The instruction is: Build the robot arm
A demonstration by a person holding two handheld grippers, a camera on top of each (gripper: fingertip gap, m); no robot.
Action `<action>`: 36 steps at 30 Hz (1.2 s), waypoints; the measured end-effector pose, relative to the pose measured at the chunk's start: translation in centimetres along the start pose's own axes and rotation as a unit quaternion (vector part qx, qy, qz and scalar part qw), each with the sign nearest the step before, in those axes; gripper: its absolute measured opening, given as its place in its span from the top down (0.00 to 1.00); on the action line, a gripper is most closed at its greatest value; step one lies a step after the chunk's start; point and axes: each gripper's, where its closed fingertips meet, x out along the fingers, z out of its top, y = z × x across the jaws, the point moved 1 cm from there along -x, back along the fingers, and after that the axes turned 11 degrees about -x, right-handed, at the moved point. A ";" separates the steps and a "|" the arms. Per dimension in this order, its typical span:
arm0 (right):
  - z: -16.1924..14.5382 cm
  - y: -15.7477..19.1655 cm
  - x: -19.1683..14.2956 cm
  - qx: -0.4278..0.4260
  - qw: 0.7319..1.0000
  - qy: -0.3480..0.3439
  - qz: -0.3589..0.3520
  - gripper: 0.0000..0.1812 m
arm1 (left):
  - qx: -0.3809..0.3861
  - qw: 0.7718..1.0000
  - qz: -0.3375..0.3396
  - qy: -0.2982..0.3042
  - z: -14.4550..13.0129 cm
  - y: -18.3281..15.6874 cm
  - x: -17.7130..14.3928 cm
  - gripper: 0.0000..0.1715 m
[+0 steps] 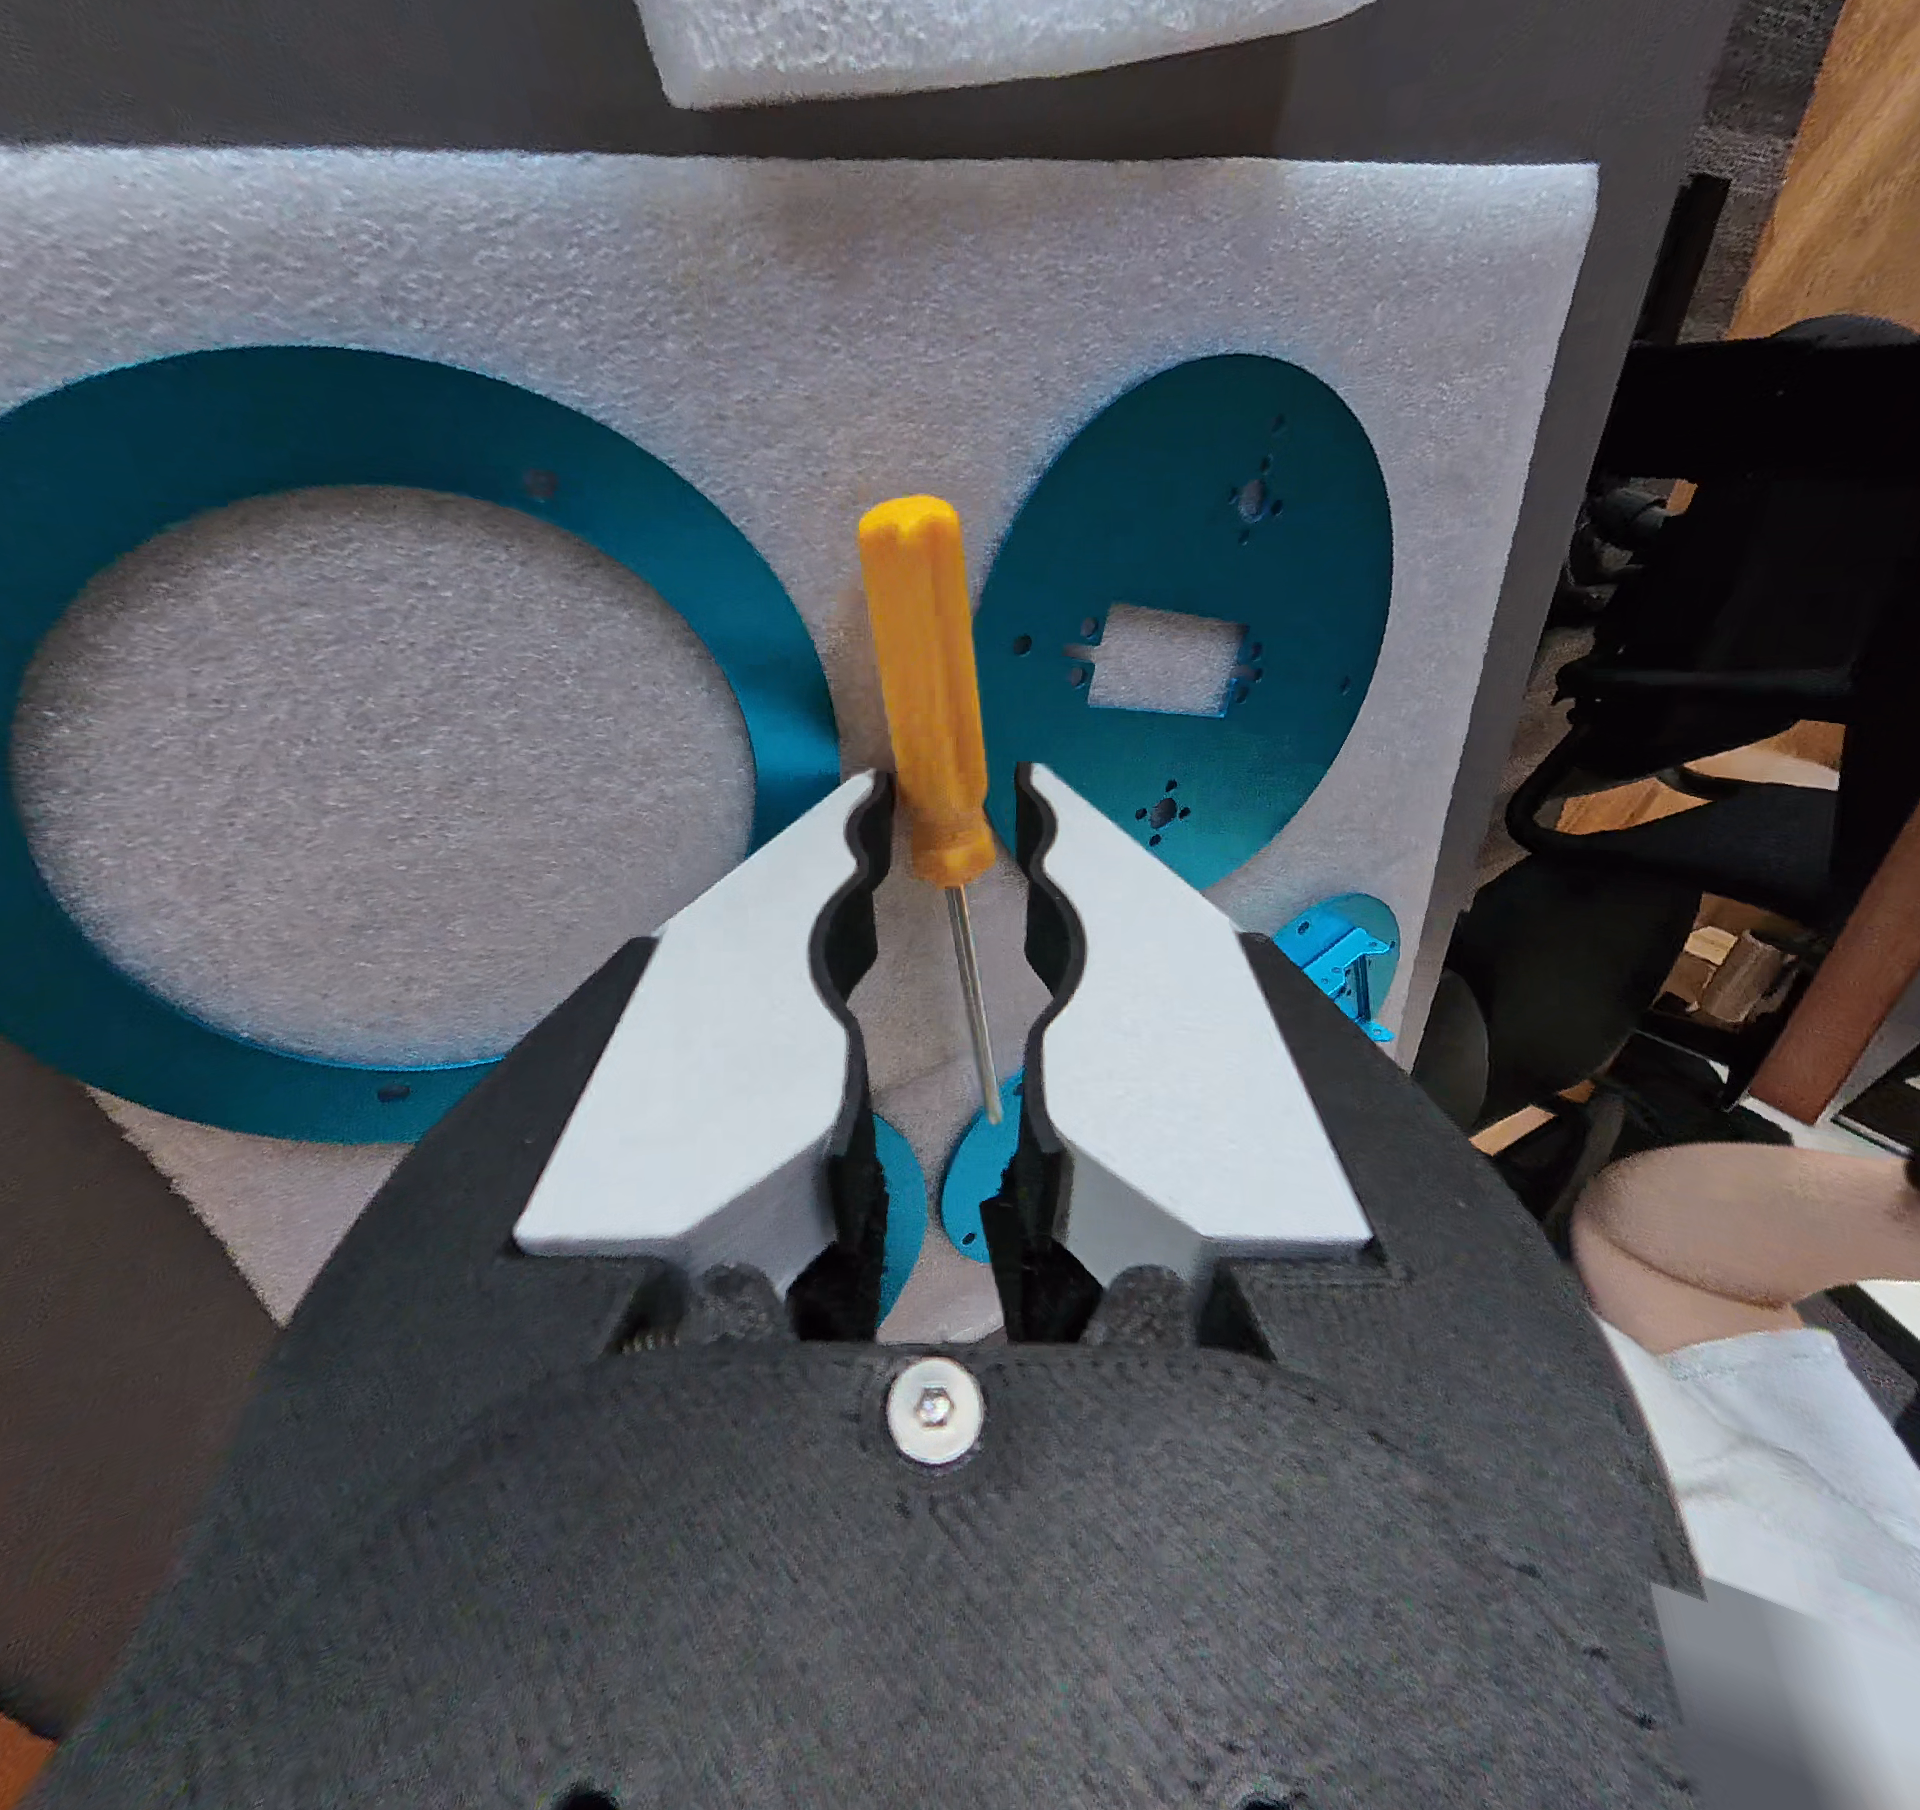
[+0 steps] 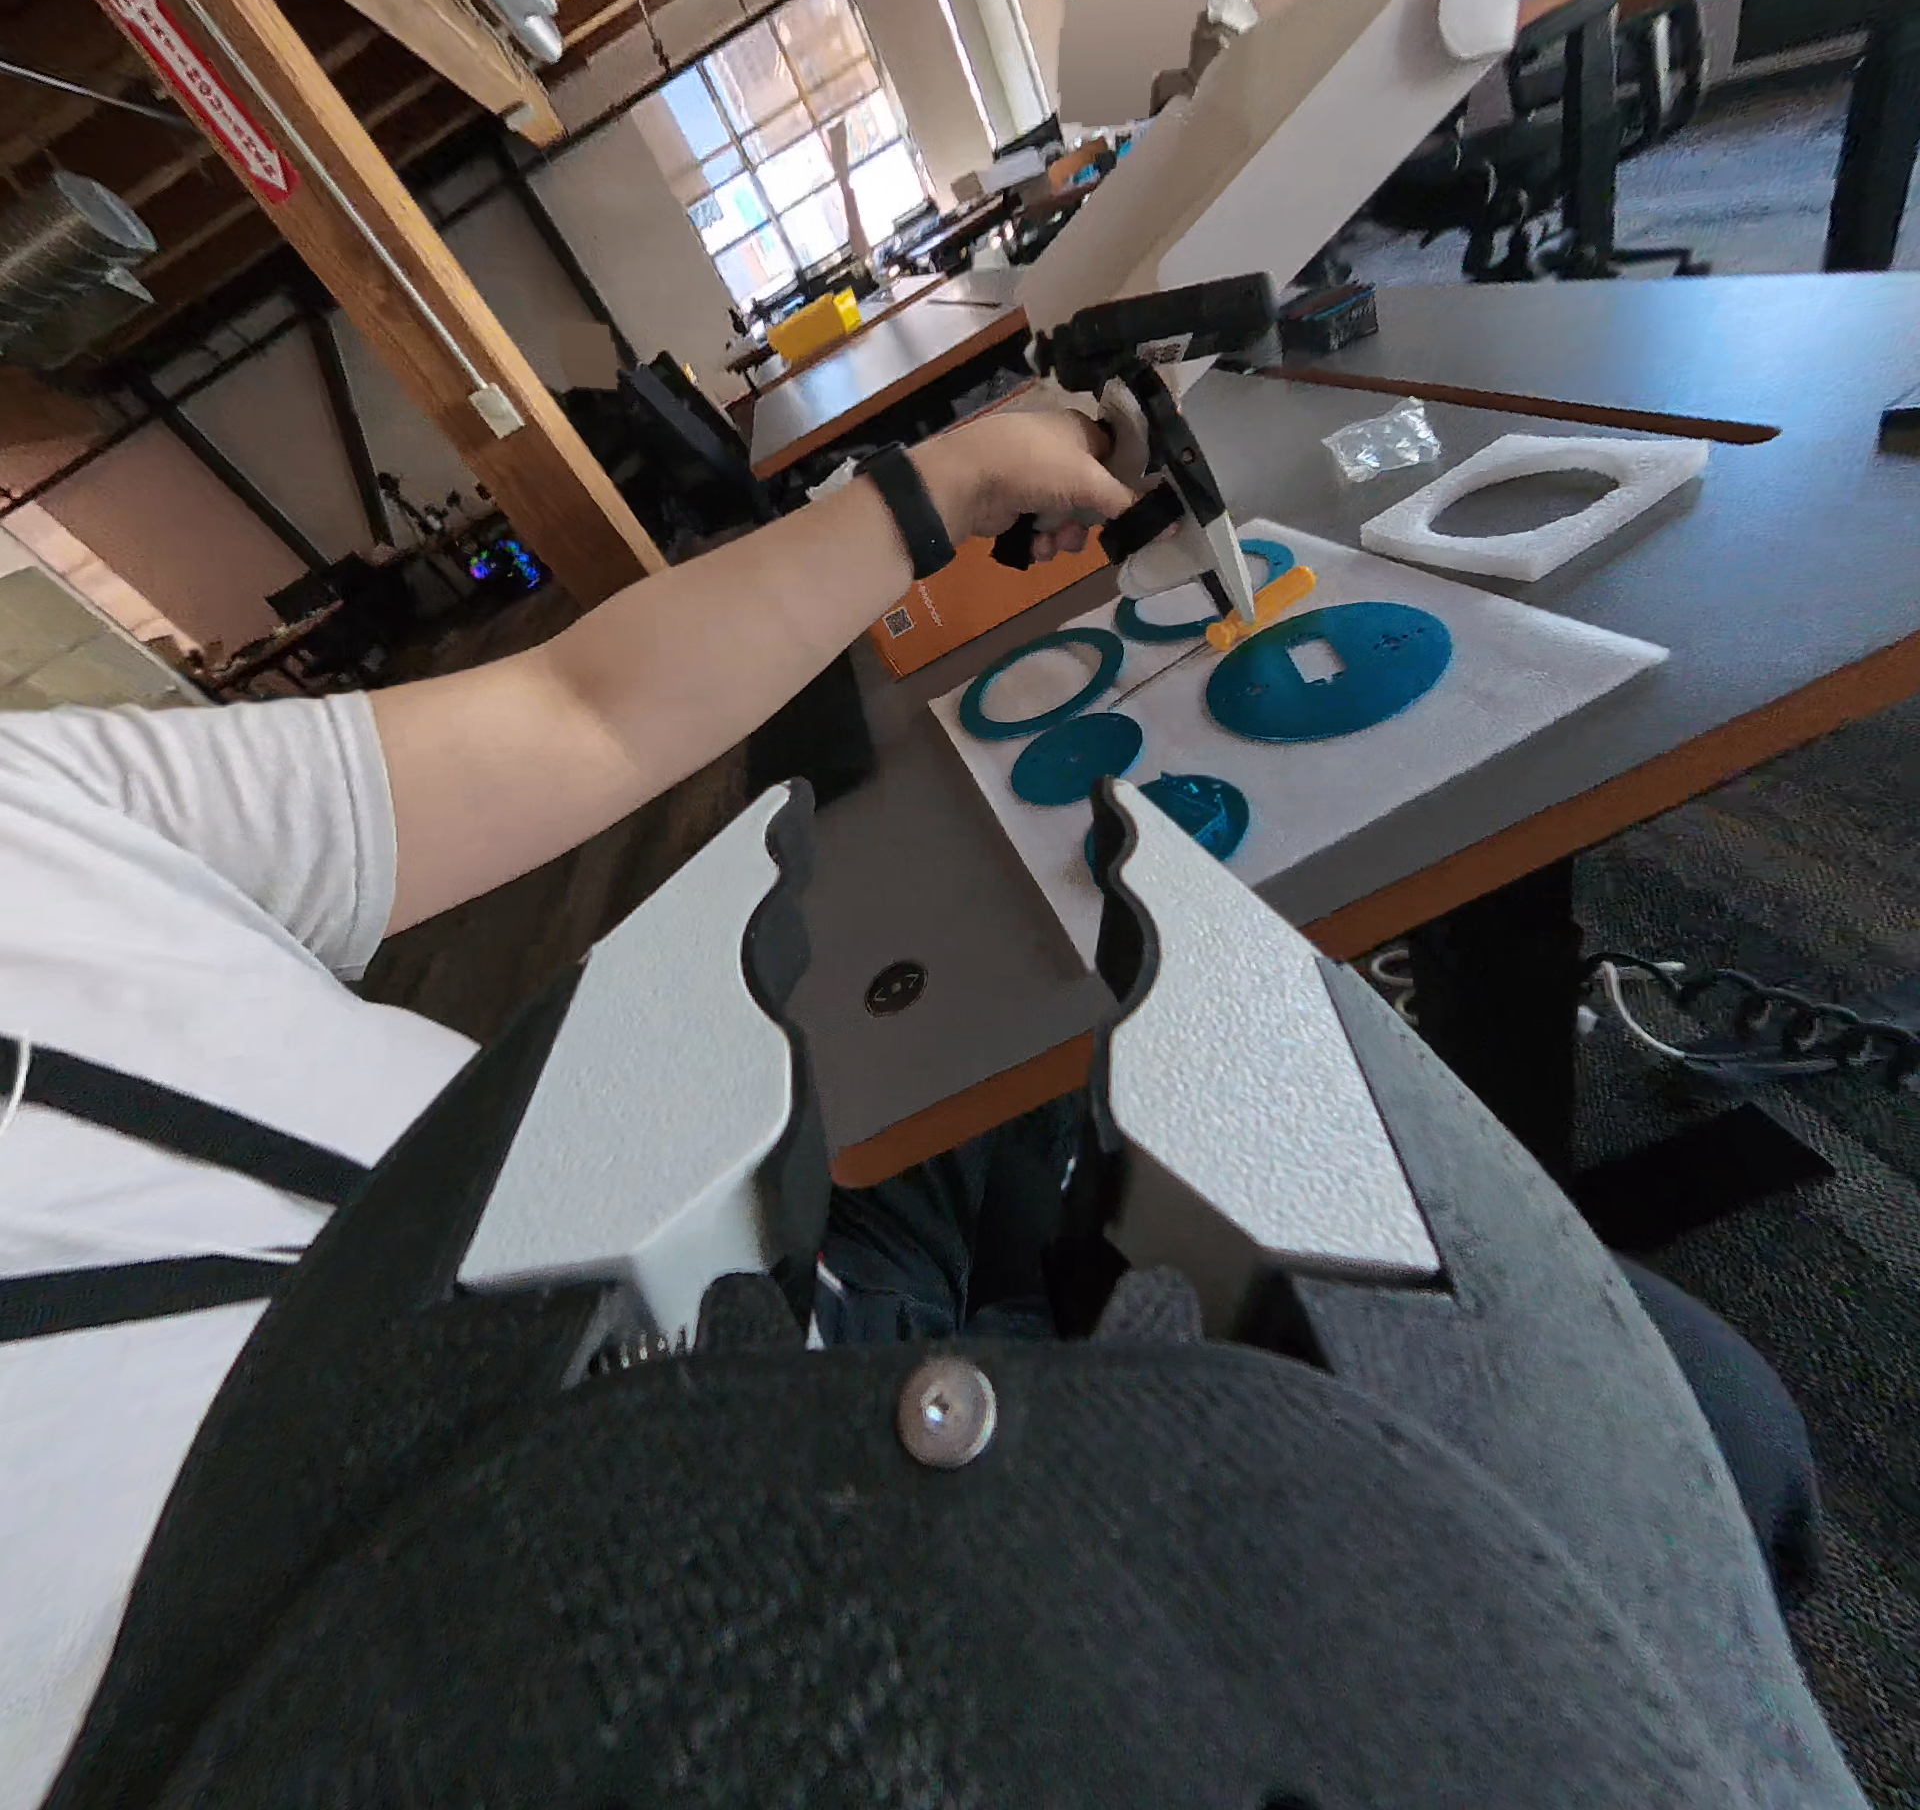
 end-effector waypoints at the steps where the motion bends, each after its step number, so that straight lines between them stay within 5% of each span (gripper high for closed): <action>1: -0.6 0.6 -1.4 -0.016 1.000 -0.010 -0.016 0.71 | 0.002 1.000 0.002 -0.006 0.0 0.0 -0.2 0.83; 4: -1.7 0.7 -7.7 -0.115 0.983 -0.008 -0.141 0.71 | 0.012 0.998 0.037 -0.043 -0.1 0.3 -1.8 0.74; 8: -1.0 -0.8 -24.0 -0.244 0.892 0.013 -0.380 0.71 | 0.050 0.984 0.114 -0.130 -0.5 0.3 -5.8 0.67; 11: -1.9 -2.4 -38.3 -0.274 0.823 0.101 -0.487 0.74 | 0.108 0.970 0.067 -0.209 -1.9 -3.9 -8.0 0.70; 14: -3.3 -5.3 -48.3 -0.216 0.830 0.155 -0.491 0.78 | 0.181 0.949 -0.043 -0.254 -5.3 -10.8 -7.8 0.73; 16: -4.4 -7.8 -50.9 -0.172 0.860 0.180 -0.446 0.77 | 0.231 0.931 -0.115 -0.260 -8.6 -15.7 -6.4 0.74; 20: -5.3 -12.8 -52.8 -0.140 0.880 0.238 -0.386 0.75 | 0.338 0.884 -0.171 -0.276 -13.0 -23.5 -3.2 0.75; 24: -8.0 -15.6 -52.5 -0.110 0.873 0.350 -0.322 0.72 | 0.389 0.848 -0.199 -0.301 -14.9 -29.5 -2.0 0.74; 29: -10.5 -16.9 -52.8 -0.095 0.865 0.401 -0.288 0.69 | 0.411 0.846 -0.214 -0.264 -16.5 -33.4 -0.9 0.74; 36: -12.0 -18.1 -53.1 -0.090 0.875 0.382 -0.283 0.68 | 0.403 0.854 -0.214 -0.249 -17.1 -33.9 -0.8 0.75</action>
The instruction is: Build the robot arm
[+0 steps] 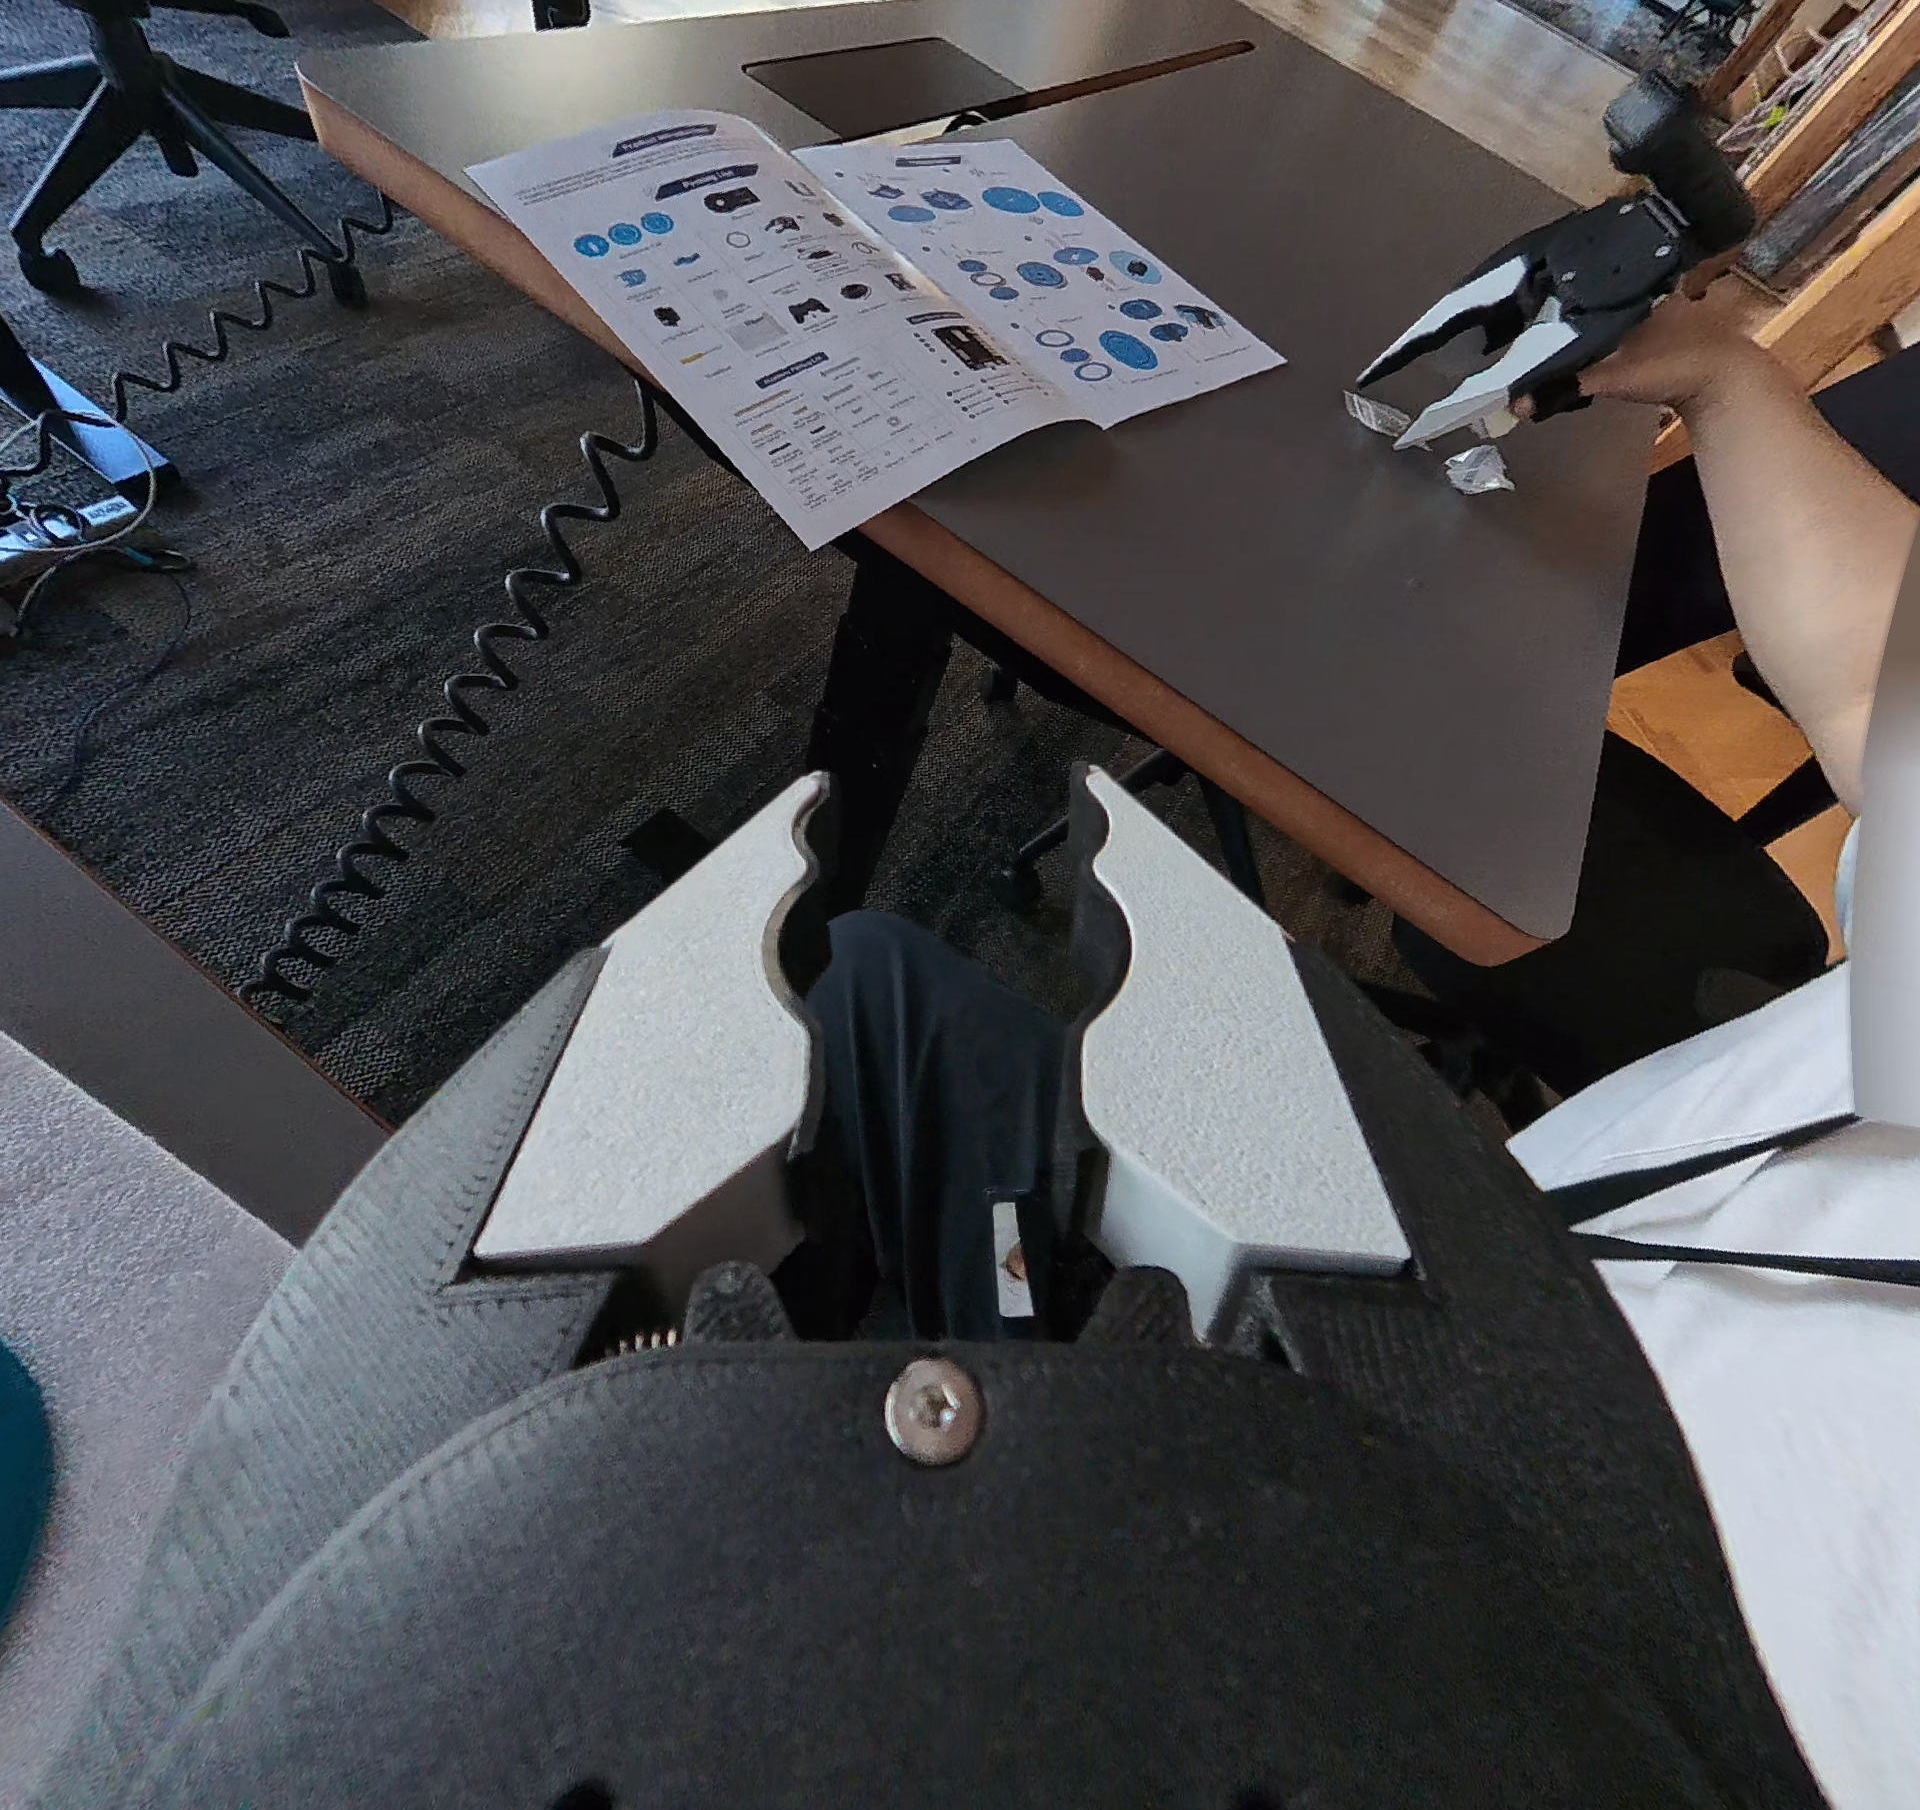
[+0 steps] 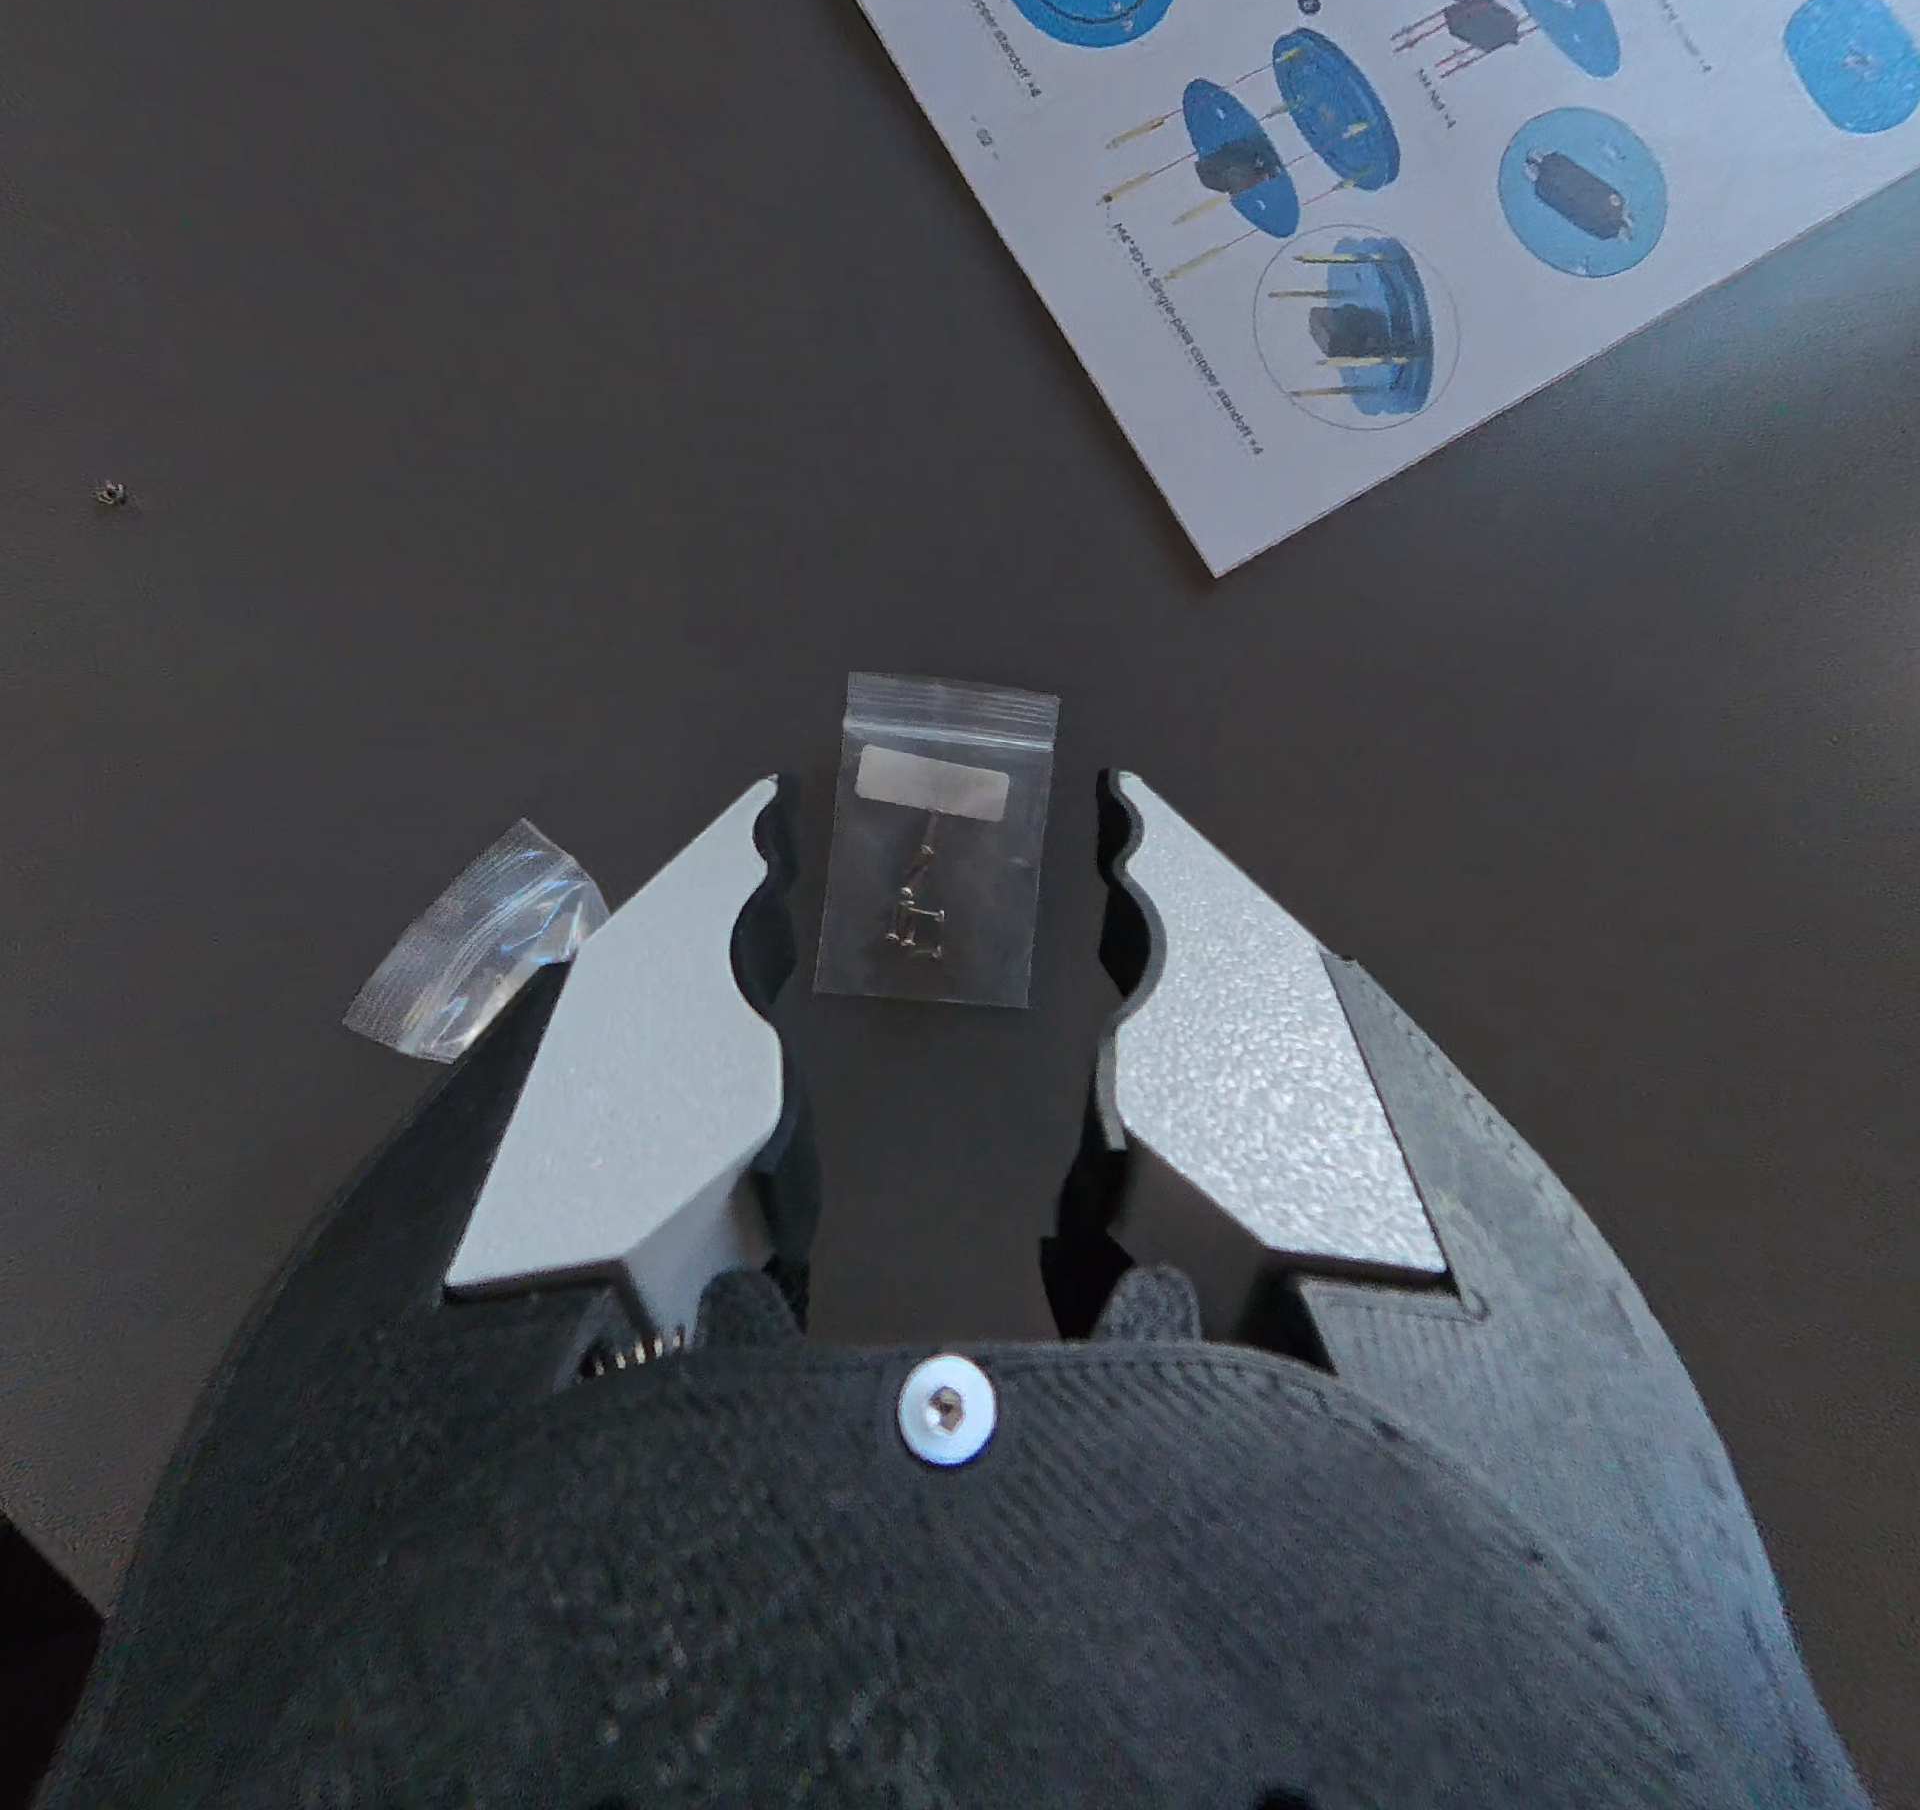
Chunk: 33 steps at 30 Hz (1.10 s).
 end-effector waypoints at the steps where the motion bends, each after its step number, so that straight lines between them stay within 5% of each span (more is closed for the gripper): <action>1: -0.3 0.1 0.2 0.004 1.000 0.002 0.009 0.69 | -0.001 1.000 0.002 0.002 -0.1 0.0 0.0 0.75; 8: -0.1 0.3 0.2 0.017 0.999 -0.011 0.025 0.81 | -0.006 1.000 0.014 0.000 -0.1 0.5 -0.5 0.76; 19: 0.6 0.8 0.2 -0.074 0.993 0.092 -0.003 0.84 | -0.004 1.000 0.007 0.021 -1.3 0.5 -0.6 0.77; 26: 0.9 0.8 0.8 0.000 0.999 0.037 0.031 0.70 | -0.014 1.000 0.004 0.025 -1.9 0.5 -1.1 0.77; 33: 1.7 0.8 1.2 -0.013 1.000 0.002 0.000 0.76 | -0.013 0.999 0.012 0.026 -2.0 0.6 -1.4 0.78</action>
